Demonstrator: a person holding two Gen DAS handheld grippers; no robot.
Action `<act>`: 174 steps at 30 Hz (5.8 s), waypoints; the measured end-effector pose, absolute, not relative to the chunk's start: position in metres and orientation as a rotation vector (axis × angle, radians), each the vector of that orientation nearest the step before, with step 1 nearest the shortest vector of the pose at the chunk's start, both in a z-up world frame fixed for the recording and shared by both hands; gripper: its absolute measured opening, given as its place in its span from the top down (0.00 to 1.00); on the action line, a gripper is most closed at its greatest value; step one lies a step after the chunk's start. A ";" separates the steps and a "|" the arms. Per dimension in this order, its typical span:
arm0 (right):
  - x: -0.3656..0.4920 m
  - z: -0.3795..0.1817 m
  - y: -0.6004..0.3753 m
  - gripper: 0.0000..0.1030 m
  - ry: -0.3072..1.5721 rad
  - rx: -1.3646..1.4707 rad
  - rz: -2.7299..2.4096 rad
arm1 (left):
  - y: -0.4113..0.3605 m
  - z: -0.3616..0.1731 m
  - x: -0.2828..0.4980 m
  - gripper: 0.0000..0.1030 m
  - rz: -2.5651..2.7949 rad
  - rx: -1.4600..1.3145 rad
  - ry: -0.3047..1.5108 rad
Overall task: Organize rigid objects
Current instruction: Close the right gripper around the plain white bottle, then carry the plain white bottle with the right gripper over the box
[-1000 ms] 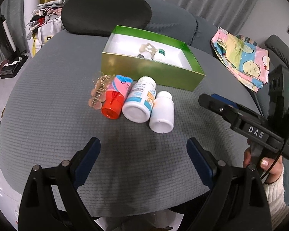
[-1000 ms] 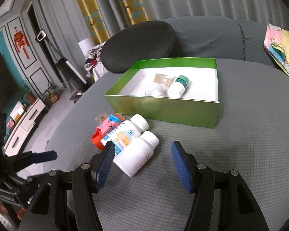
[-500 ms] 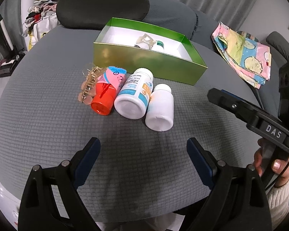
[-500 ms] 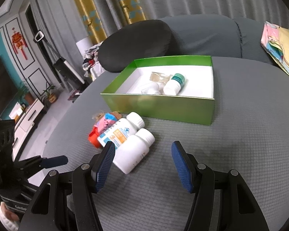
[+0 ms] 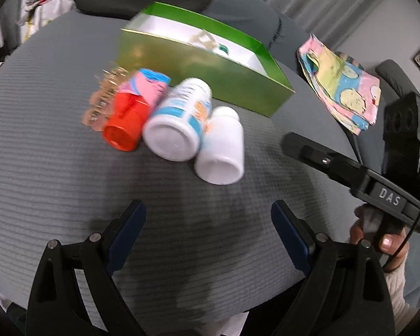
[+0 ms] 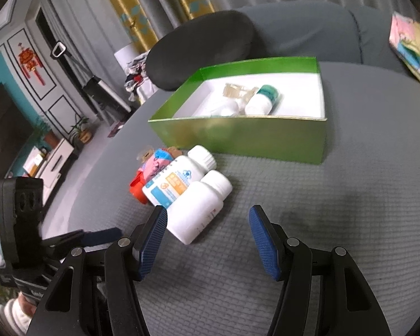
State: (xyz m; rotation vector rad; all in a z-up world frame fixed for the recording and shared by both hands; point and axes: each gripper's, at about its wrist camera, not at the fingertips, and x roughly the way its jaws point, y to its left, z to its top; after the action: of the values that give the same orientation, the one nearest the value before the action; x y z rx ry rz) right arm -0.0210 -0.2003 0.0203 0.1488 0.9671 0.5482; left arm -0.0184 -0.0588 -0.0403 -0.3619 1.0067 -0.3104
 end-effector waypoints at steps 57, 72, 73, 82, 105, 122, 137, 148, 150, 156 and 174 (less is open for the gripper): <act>0.002 0.013 -0.192 0.48 1.051 0.354 0.754 | -0.106 -0.016 0.013 0.58 -0.339 -0.172 0.953; -0.009 0.059 -0.188 0.50 0.939 0.314 0.748 | -0.110 0.023 0.003 0.56 -0.348 -0.116 0.863; -0.009 0.061 -0.187 0.51 0.933 0.312 0.750 | -0.111 0.025 0.003 0.56 -0.348 -0.112 0.859; -0.009 0.075 -0.181 0.53 0.898 0.297 0.760 | -0.115 0.042 0.007 0.57 -0.368 -0.081 0.817; 0.018 0.099 -0.180 0.53 0.841 0.256 0.754 | -0.111 0.065 0.036 0.57 -0.400 -0.086 0.792; 0.065 0.093 -0.179 0.53 0.844 0.245 0.737 | -0.107 0.060 0.081 0.57 -0.413 -0.090 0.815; 0.104 0.084 -0.178 0.53 0.856 0.243 0.716 | -0.102 0.053 0.127 0.58 -0.424 -0.110 0.852; 0.131 0.078 -0.174 0.53 0.881 0.228 0.713 | -0.100 0.042 0.155 0.58 -0.420 -0.116 0.879; 0.136 0.076 -0.173 0.53 0.887 0.225 0.710 | -0.100 0.040 0.160 0.58 -0.420 -0.118 0.884; 0.150 0.067 -0.170 0.53 0.907 0.222 0.704 | -0.095 0.031 0.175 0.58 -0.418 -0.133 0.909; 0.180 0.034 -0.162 0.53 0.989 0.234 0.680 | -0.086 0.000 0.201 0.58 -0.409 -0.185 0.993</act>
State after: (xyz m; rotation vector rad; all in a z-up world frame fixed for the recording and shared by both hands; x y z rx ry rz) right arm 0.1795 -0.1617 0.0342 0.2344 0.9893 0.6805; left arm 0.2009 -0.0864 0.0005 -0.1852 0.9928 -0.4095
